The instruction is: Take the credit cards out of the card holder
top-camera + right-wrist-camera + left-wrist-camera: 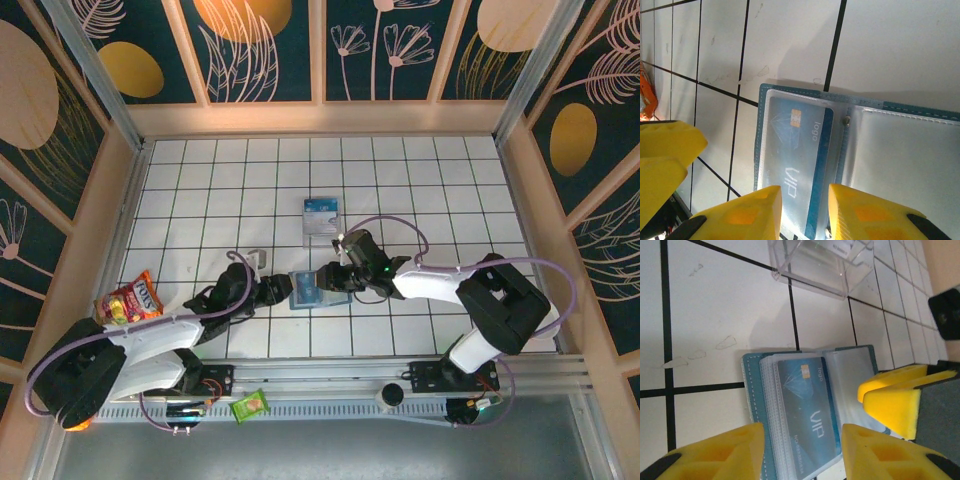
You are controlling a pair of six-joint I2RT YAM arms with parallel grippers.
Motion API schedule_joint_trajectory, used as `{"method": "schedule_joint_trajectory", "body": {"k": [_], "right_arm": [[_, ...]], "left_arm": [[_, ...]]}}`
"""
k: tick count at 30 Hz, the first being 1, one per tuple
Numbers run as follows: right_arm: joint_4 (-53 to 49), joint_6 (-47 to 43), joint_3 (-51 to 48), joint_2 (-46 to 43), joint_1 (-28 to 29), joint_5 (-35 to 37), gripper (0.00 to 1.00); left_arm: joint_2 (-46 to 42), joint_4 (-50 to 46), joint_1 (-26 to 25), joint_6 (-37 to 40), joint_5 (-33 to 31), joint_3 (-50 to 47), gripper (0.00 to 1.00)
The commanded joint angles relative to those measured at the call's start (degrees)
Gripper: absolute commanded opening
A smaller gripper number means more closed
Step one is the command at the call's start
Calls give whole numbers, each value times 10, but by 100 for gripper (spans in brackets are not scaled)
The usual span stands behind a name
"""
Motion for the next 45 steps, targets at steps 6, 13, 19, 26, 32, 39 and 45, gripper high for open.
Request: {"method": "schedule_joint_trajectory", "body": {"k": [6,13,19,26,32,39,45], "right_arm": [[19,0,3,16,8,-10,30],[10,1,6,27,8,-7,28],[16,2,9,41,11,-14,27],[22,5,9,48,12,-20,26],[34,8,10,57,12,-31,26],[40,15,9,64,12,-32,21],[38,25,1,55,10,-19,4]], "left_arm": [[105,35,0,45,42,57,32],[136,-3,0,60,6,74,17],[160,2,-1,69,11,73,15],[188,-12,0,69,14,73,6],[190,4,-1,59,28,56,3],[187,10,0,56,32,51,2],[190,11,0,56,33,53,1]]}}
